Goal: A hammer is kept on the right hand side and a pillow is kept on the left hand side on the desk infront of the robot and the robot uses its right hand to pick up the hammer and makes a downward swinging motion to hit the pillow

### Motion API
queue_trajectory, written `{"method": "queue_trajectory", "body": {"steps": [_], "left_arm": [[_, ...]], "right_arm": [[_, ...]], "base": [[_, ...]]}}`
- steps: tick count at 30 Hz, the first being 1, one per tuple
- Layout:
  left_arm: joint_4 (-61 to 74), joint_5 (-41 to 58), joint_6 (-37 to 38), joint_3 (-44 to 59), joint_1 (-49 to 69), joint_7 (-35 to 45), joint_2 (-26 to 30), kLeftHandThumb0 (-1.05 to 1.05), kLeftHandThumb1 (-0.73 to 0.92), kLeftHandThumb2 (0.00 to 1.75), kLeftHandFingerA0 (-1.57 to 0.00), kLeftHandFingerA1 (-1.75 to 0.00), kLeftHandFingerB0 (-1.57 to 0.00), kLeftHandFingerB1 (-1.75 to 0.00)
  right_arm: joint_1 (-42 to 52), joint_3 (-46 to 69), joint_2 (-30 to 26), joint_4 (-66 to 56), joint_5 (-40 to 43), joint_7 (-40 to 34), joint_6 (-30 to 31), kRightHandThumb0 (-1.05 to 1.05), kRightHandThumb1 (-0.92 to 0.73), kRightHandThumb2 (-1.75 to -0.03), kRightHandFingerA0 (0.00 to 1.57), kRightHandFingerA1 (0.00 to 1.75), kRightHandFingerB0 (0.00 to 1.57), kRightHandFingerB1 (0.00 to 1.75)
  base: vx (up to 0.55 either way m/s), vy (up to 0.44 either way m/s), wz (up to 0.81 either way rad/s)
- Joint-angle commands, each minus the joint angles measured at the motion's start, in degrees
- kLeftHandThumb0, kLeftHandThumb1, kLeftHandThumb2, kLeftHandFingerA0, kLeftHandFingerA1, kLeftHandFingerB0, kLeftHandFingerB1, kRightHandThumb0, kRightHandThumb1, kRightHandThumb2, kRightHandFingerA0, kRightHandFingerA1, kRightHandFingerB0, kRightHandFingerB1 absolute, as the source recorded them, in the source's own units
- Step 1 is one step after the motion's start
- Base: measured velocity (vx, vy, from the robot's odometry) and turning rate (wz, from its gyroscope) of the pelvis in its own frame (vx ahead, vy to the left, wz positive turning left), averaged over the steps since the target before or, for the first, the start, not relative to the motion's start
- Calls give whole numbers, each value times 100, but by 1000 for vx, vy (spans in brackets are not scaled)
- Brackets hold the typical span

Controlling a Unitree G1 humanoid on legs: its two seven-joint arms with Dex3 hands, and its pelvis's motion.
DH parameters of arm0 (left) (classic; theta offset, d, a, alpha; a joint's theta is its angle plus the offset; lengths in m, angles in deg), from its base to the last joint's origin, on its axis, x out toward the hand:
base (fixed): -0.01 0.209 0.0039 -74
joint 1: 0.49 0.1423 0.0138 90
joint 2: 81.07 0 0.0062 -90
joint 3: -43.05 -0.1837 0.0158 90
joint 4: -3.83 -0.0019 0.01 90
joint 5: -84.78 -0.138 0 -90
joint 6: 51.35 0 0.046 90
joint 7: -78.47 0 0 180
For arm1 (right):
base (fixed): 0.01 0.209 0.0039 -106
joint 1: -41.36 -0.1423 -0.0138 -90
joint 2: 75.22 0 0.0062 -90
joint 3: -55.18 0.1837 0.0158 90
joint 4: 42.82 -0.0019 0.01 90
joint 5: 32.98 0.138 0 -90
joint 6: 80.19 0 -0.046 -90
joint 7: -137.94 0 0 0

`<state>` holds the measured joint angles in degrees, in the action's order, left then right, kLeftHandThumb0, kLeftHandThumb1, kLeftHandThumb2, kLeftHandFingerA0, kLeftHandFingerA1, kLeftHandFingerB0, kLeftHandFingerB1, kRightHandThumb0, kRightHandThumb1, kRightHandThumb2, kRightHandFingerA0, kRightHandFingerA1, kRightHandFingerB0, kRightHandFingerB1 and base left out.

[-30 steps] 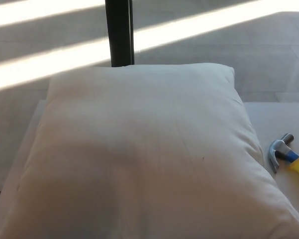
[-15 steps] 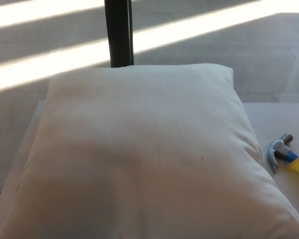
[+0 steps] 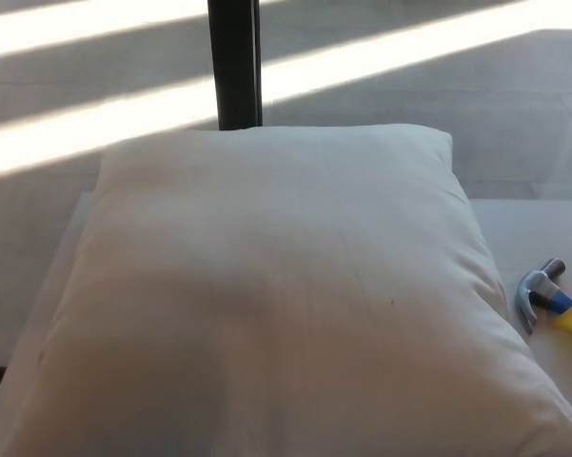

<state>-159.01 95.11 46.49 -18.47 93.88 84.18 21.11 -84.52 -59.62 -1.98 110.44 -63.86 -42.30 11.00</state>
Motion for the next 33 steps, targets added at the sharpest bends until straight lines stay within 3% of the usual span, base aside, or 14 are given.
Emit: {"method": "queue_trajectory", "body": {"steps": [1,2,10,13,15,16,21,24,25,26,27,31,32,33], "left_arm": [[-61,-16,168,-59,33,71,135,-57,66,60,-87,-61,-71,-52],[-95,0,138,-45,11,54,133,-57,65,60,-89,-62,-70,-51],[19,0,169,-104,50,102,128,-59,64,60,-85,-65,-72,-55],[-19,-33,124,-155,23,54,144,-60,65,60,-86,-64,-73,-54],[13,-1,180,-146,68,139,137,-58,66,60,-84,-63,-69,-54],[35,0,179,-152,82,135,134,-59,66,60,-82,-62,-68,-53],[44,-65,198,-229,66,102,151,-59,67,60,-85,-62,-69,-53],[39,-71,171,-257,55,47,148,-59,66,60,-86,-64,-71,-53],[33,-28,177,-234,51,85,141,-58,66,60,-85,-64,-70,-54],[30,18,79,-203,21,80,142,-57,66,60,-83,-62,-68,-52],[33,30,84,-193,11,84,137,-58,65,60,-84,-64,-67,-53],[27,29,137,-199,23,138,137,-58,66,60,-83,-64,-66,-53],[42,28,169,-202,37,151,131,-57,67,60,-84,-66,-68,-55],[48,39,150,-195,35,150,129,-57,66,60,-84,-66,-68,-55]], "right_arm": [[370,-151,260,206,-88,343,-9,-47,-62,-59,41,68,17,29],[373,-141,324,199,-61,385,-21,-43,-63,-59,57,86,16,30],[334,-376,679,185,-266,312,147,-28,-68,-60,72,113,18,28],[281,-508,804,127,-332,418,303,-24,-72,-63,73,104,19,28],[351,-729,822,89,-523,277,113,-26,-70,-63,71,138,70,48],[368,-803,823,87,-572,268,93,-27,-64,-61,74,132,86,54],[545,-984,802,55,-689,-42,92,-23,-74,-62,67,118,58,46],[660,-1023,773,78,-744,-337,-27,-24,-68,-62,68,134,60,48],[674,-1015,772,155,-742,-442,-89,-37,-54,-90,80,114,57,64],[667,-1069,753,141,-793,-418,-77,-36,-54,-92,79,111,57,64],[648,-1071,761,173,-794,-431,-86,-32,-65,-61,70,143,67,51],[561,-1121,819,230,-848,-409,50,-27,-76,-64,69,154,67,57],[598,-1097,794,151,-854,-652,-21,-30,-82,-66,73,134,66,58],[601,-1077,794,136,-848,-741,-46,-30,-83,-68,73,147,68,65]], "base": [[0,0,0],[0,0,0],[0,0,0],[0,0,0],[0,0,0],[0,0,0],[0,0,0],[0,0,0],[0,0,0],[0,0,0],[0,0,0],[0,0,0],[0,0,0],[0,0,0]]}}
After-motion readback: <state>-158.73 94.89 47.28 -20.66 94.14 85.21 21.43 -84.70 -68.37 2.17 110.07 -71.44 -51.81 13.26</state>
